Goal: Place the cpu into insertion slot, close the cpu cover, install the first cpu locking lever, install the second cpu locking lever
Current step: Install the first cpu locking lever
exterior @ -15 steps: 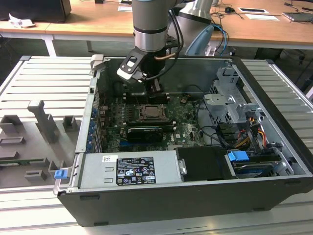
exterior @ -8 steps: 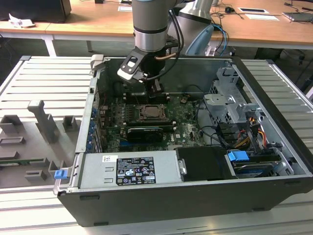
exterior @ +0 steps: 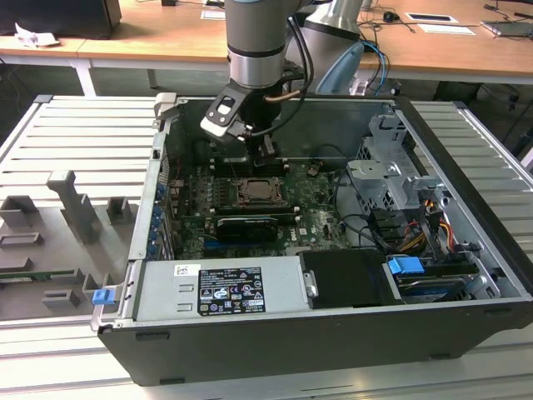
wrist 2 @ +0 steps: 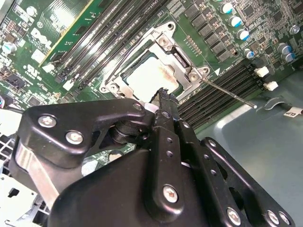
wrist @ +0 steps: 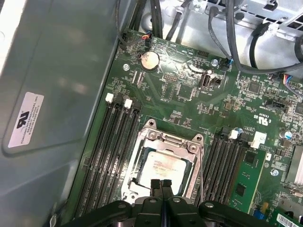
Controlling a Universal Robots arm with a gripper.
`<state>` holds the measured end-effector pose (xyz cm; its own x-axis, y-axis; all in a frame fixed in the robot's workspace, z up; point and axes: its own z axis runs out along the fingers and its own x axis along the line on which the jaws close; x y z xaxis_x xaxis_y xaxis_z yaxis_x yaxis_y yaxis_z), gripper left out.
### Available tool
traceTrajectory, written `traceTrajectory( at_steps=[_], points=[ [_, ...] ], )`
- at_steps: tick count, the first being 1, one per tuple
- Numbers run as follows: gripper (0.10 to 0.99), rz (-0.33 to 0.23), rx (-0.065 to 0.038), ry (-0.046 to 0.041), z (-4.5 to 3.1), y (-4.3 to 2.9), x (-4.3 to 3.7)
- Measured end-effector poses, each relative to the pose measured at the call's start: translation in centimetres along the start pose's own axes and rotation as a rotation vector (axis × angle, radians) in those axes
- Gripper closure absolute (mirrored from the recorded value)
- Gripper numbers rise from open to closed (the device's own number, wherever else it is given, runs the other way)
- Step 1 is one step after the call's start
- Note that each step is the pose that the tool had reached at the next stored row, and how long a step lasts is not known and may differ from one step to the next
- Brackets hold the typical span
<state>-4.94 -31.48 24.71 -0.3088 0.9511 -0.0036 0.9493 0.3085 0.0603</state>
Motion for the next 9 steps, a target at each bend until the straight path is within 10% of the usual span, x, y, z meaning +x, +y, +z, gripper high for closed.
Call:
traceTrajectory(
  at_steps=[9],
  points=[
    [0.980,-0.095,0.000,0.0058,-1.02,0.06,-0.01]
  ],
)
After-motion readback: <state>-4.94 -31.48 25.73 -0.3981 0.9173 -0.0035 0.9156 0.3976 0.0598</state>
